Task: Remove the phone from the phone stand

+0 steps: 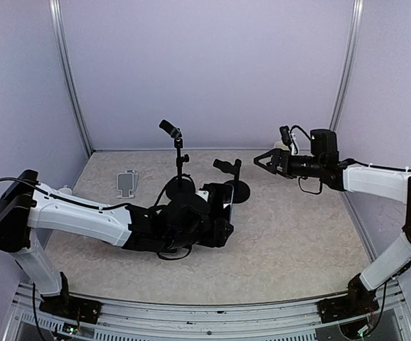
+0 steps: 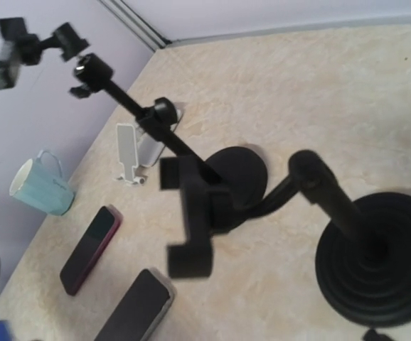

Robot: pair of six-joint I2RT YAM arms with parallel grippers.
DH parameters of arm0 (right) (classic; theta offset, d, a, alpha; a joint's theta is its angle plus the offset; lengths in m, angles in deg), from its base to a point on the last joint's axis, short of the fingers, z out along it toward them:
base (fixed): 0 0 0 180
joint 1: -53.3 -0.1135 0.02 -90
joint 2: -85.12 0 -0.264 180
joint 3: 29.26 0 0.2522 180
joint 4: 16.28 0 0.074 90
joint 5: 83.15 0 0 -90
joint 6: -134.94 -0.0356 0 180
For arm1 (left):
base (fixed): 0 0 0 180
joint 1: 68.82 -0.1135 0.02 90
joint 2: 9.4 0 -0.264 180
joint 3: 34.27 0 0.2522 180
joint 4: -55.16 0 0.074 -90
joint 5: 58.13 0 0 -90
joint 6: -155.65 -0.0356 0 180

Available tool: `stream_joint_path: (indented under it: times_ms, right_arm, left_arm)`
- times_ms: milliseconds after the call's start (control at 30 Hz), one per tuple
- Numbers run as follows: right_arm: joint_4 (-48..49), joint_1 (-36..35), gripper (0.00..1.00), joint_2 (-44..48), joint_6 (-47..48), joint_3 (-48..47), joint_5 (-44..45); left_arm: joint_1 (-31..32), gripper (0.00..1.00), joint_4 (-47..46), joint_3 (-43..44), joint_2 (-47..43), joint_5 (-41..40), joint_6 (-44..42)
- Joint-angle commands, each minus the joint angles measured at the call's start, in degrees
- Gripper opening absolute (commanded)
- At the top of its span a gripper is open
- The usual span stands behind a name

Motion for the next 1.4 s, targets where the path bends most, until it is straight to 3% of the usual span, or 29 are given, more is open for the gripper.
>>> stream_joint_path:
  times_ms: [0, 400, 700, 1367]
  right_arm:
    - [-1.4, 0.9, 0.96, 6.3, 2.4, 4.8, 1.9]
    - [-2.6, 1.2, 0.96, 14.4, 3.8, 13.2, 2.3]
    - [-2.4, 1.4, 0.96, 15.9, 5.4, 15.7, 1.3]
    - [-4.9, 1.8, 0.94, 18.3, 7.5, 16.0, 1.0]
  left_arm:
    - [1.8, 0.15, 6.2, 7.2, 4.5, -1.3, 6.8]
    - [2.4, 0.19, 16.0, 21.1, 18.7, 1.6, 13.3]
    - [3.3, 0.22, 22.6, 28.7, 26.0, -1.7, 17.7]
    - [3.7, 0.45, 37.0, 43.6, 36.1, -9.5, 22.8]
